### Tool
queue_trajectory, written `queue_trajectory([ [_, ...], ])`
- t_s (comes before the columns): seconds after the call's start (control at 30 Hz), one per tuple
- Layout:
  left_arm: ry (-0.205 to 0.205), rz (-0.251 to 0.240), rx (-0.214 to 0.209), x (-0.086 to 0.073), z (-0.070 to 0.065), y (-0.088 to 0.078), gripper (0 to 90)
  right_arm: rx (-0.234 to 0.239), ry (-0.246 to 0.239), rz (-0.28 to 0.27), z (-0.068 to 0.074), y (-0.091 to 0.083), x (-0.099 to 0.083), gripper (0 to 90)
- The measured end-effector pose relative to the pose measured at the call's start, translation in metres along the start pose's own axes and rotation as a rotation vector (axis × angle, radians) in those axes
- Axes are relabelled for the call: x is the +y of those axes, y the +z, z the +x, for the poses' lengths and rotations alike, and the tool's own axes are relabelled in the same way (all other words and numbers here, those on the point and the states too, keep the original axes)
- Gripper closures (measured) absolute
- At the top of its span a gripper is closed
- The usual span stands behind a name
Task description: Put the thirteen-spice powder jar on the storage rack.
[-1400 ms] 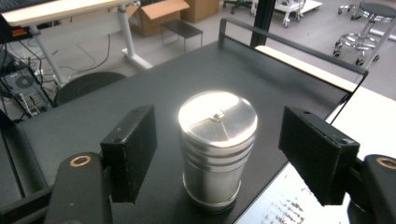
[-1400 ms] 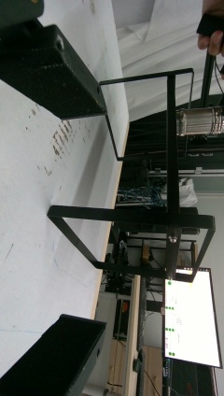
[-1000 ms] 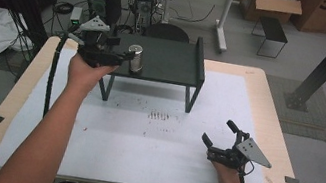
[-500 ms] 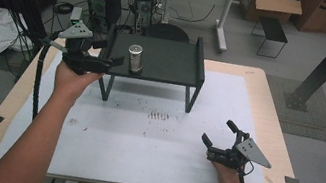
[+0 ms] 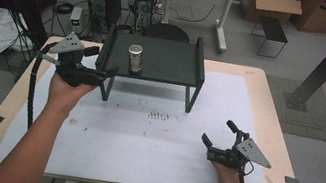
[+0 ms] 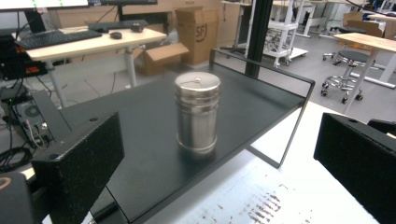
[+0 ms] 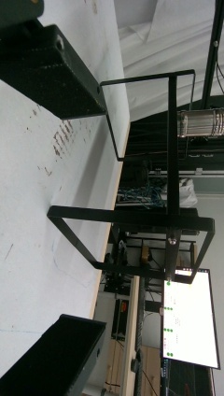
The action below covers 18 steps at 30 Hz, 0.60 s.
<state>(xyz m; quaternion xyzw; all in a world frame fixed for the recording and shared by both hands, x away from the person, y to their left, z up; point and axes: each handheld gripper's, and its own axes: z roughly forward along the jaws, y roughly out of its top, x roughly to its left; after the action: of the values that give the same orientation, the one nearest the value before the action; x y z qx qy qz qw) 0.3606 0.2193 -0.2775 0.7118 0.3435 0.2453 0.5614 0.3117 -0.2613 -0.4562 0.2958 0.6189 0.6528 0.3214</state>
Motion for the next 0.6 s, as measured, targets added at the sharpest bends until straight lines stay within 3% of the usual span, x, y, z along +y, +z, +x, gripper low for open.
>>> queue_trajectory([
  [0.2, 0.013, -0.051, 0.01, -0.008, -0.003, -0.007, 0.3, 0.001, 0.0, 0.0, 0.0, 0.0, 0.0, 0.0],
  [0.6, 0.039, -0.083, -0.006, -0.031, -0.007, -0.008, 0.3, 0.003, 0.0, 0.004, 0.0, 0.0, 0.0, 0.0],
])
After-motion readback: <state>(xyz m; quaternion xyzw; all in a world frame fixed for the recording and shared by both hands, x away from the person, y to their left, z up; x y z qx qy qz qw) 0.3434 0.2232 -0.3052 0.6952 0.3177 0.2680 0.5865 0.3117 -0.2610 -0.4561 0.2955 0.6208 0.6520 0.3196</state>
